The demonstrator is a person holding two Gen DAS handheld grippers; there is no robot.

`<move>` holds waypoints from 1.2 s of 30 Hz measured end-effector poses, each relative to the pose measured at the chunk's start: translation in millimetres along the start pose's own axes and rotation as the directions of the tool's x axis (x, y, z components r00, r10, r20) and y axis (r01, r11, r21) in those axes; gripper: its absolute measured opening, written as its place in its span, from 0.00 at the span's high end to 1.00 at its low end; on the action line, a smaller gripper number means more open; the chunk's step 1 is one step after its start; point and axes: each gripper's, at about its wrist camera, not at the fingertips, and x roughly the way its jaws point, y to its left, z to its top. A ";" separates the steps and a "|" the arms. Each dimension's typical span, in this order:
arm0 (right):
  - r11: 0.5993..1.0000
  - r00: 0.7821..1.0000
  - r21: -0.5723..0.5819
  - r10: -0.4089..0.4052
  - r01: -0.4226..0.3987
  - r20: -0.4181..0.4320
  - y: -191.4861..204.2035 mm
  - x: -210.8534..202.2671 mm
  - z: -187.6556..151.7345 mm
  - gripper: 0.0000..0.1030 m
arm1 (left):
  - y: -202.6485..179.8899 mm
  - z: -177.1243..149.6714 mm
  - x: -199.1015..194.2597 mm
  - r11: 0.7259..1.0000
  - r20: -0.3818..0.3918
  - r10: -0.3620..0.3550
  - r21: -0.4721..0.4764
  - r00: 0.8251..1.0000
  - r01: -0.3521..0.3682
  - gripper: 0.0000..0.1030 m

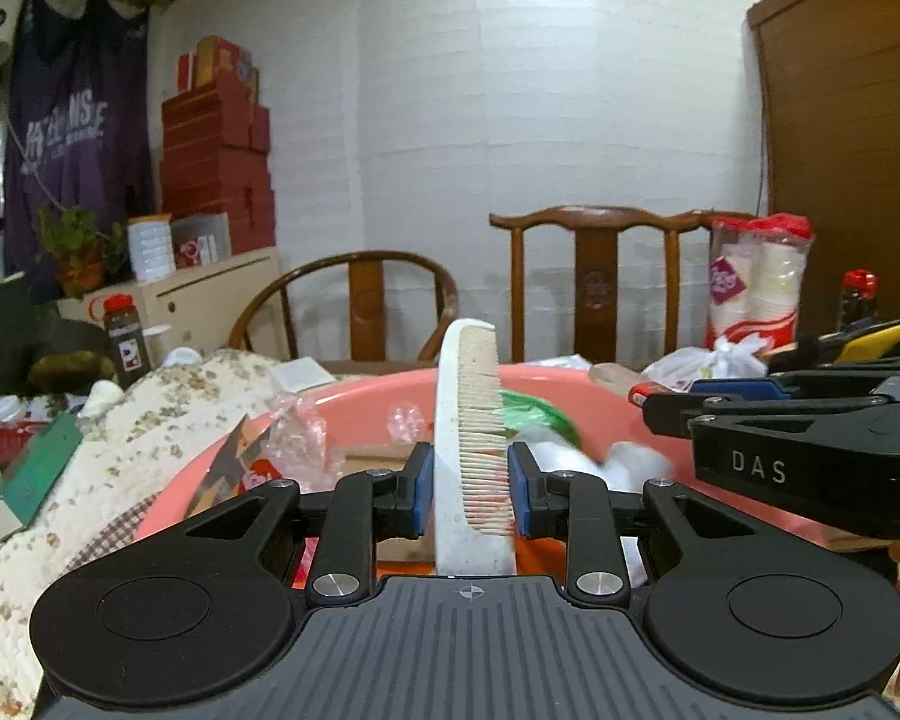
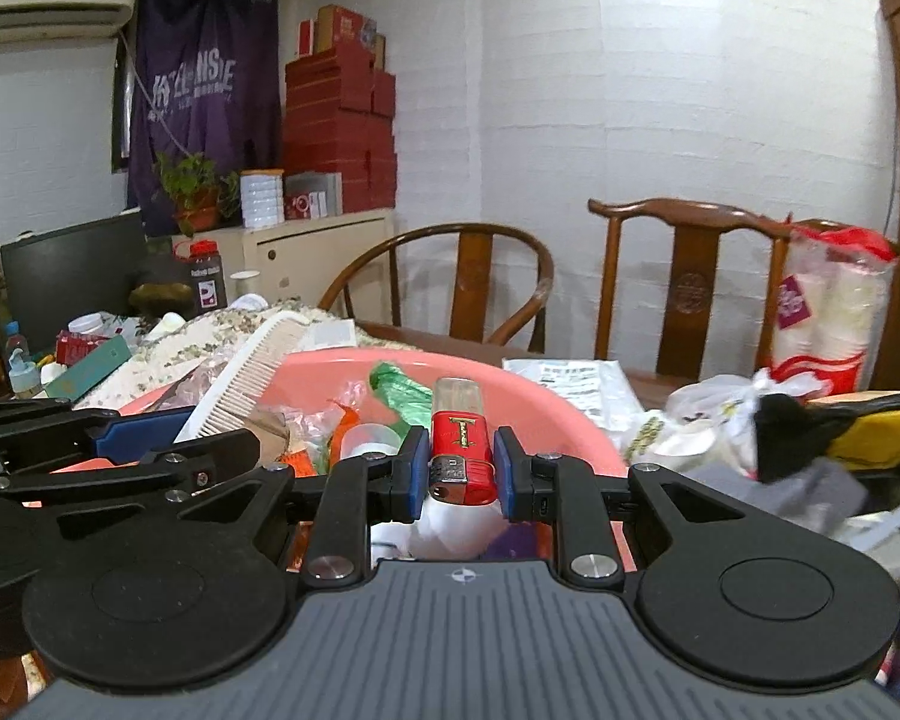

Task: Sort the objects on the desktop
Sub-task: 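Open both grippers over the basin to drop comb and lighter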

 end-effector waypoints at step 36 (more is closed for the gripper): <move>0.995 0.987 -0.009 -0.096 0.098 0.132 14.9 -110.0 -62.8 0.03 | -9.7 -56.0 -83.5 0.983 -0.097 0.142 -0.100 0.985 -0.152 0.00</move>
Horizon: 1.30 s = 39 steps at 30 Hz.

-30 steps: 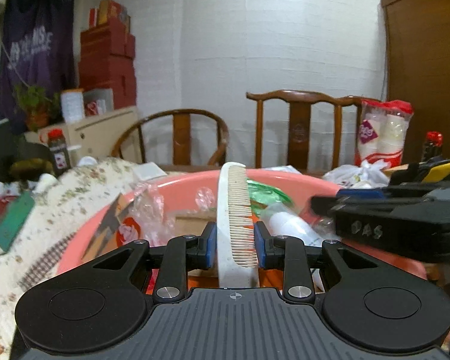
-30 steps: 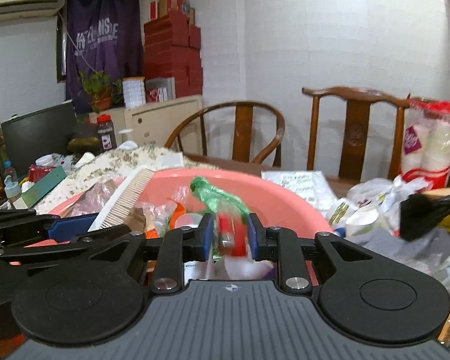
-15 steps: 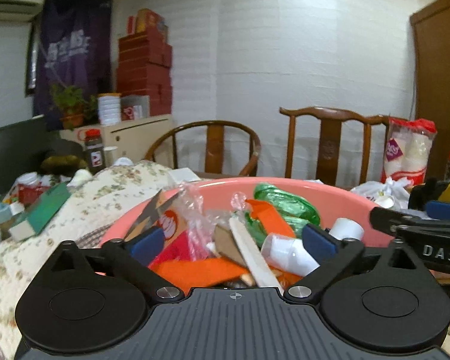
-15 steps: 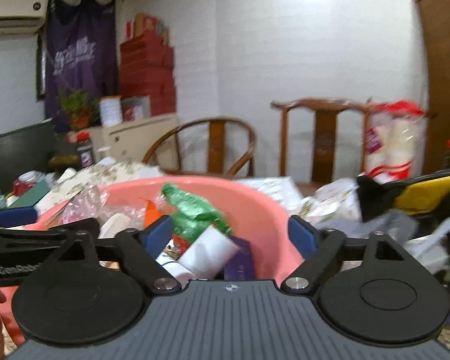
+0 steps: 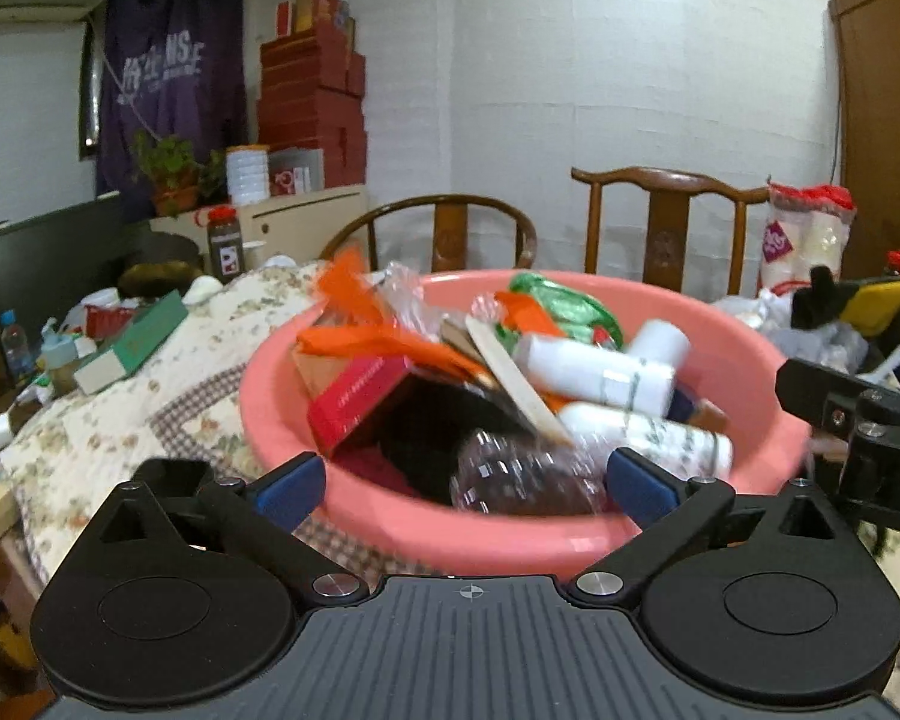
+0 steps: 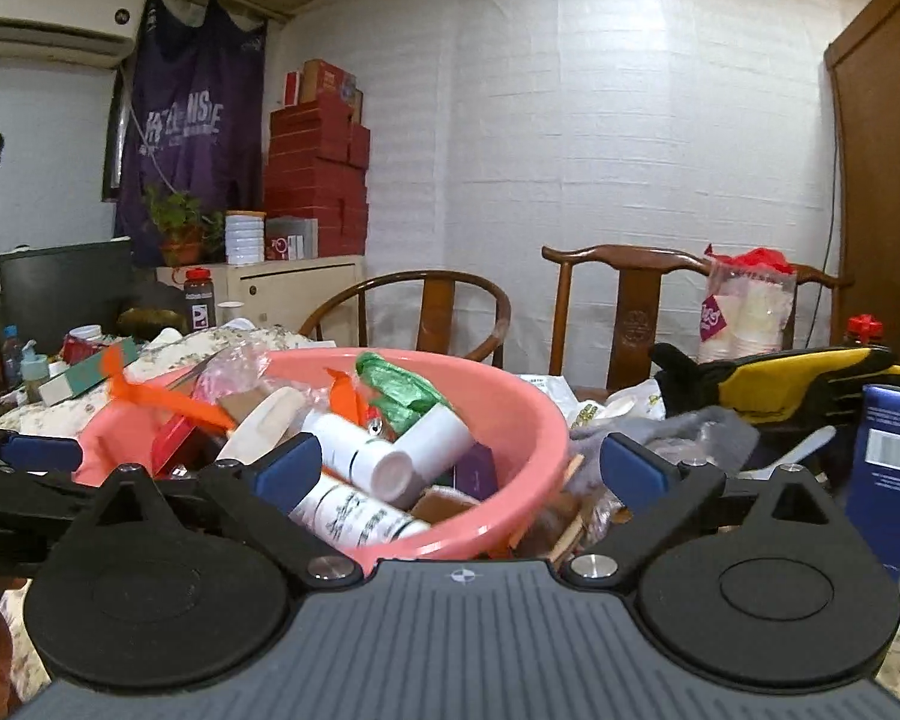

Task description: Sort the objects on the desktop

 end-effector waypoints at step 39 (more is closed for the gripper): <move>1.000 0.999 -0.013 -0.006 0.006 0.031 14.1 -26.1 25.7 0.02 | -7.5 14.8 -27.0 0.999 0.012 0.004 0.054 1.000 -0.004 0.00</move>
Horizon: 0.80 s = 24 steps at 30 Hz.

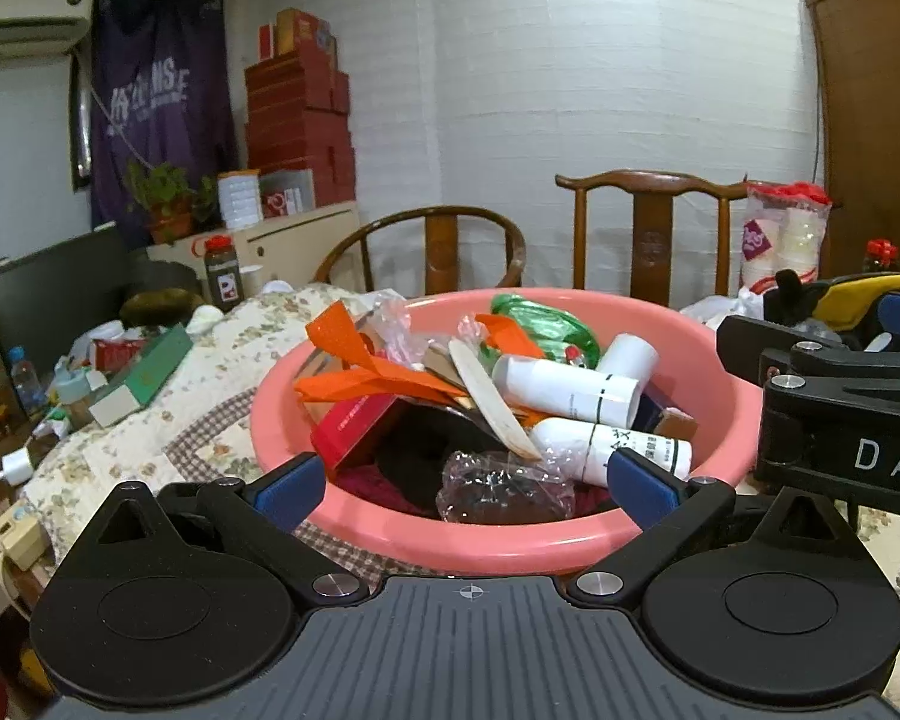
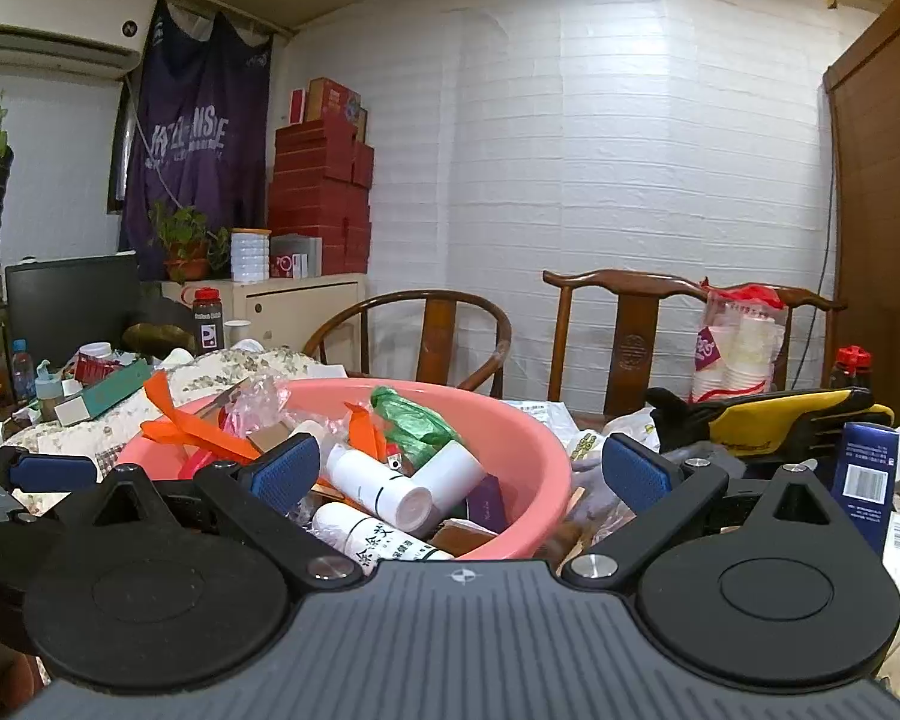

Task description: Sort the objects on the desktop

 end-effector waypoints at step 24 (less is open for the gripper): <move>1.000 1.000 -0.015 -0.013 0.013 -0.015 8.0 8.3 -3.3 0.02 | 4.8 -1.3 5.3 0.999 -0.005 0.035 -0.014 0.999 -0.035 0.00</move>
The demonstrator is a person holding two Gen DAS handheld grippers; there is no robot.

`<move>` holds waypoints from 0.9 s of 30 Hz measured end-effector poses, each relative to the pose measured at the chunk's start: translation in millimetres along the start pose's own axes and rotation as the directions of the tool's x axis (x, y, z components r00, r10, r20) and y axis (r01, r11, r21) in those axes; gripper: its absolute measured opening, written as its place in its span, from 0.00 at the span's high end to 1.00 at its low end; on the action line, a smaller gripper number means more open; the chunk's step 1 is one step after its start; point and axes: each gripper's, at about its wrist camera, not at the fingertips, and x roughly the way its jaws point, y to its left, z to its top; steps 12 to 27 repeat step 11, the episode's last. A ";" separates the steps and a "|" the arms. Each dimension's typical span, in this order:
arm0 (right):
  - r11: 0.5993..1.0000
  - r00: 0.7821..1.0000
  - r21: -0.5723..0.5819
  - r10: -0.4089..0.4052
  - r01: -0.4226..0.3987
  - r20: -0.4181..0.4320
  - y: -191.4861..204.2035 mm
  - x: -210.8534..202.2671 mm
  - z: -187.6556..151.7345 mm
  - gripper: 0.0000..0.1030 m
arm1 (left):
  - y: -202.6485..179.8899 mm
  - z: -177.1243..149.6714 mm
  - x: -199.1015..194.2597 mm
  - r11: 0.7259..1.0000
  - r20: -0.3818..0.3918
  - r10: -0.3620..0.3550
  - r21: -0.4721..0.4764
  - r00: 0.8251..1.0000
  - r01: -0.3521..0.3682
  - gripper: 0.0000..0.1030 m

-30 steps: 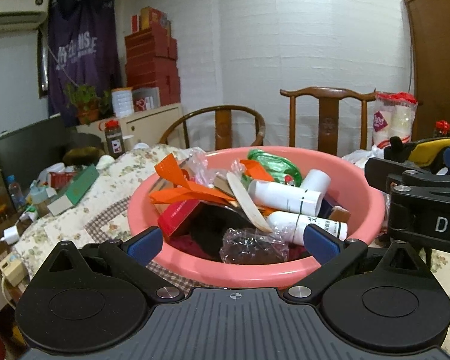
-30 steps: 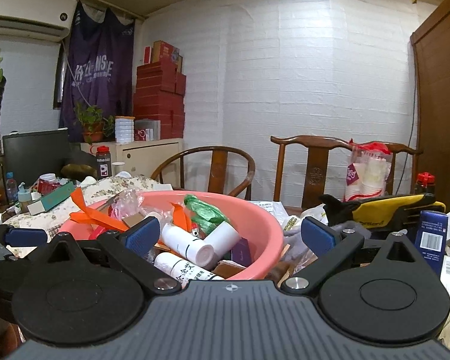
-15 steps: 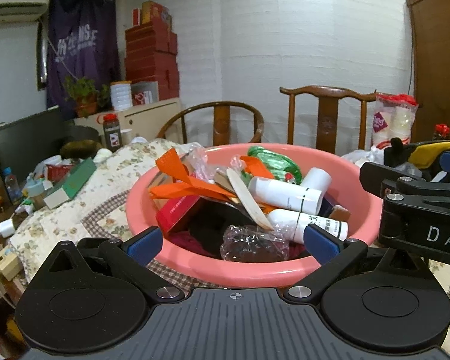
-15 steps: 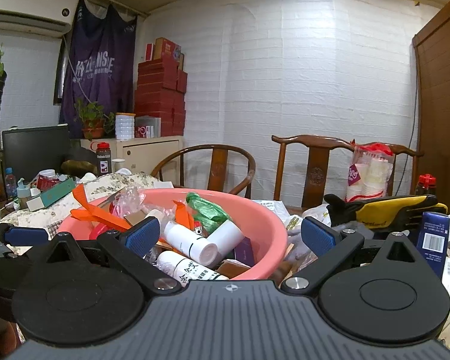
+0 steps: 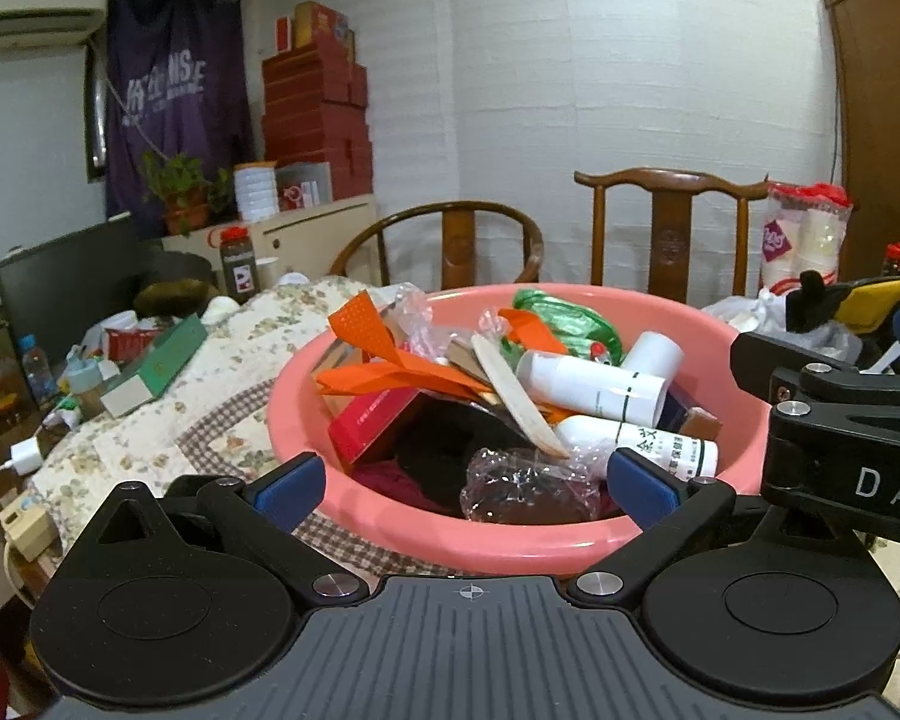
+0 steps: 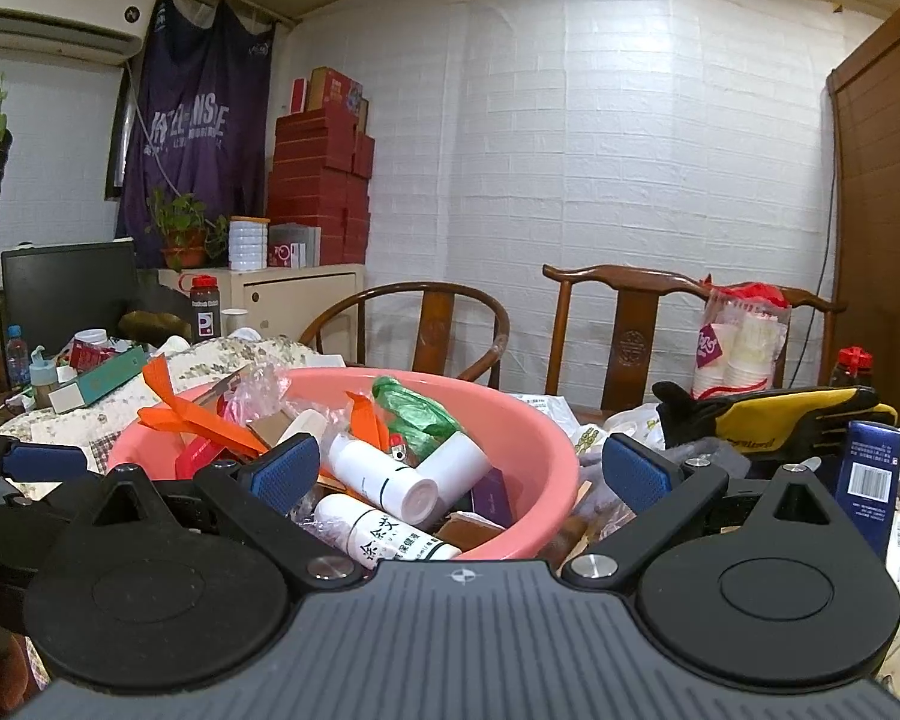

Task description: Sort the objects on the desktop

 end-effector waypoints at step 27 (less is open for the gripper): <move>1.000 1.000 -0.007 -0.007 0.007 -0.007 2.1 2.7 -2.0 0.02 | 0.6 -1.8 -0.5 0.999 0.003 -0.032 -0.004 0.999 0.032 0.00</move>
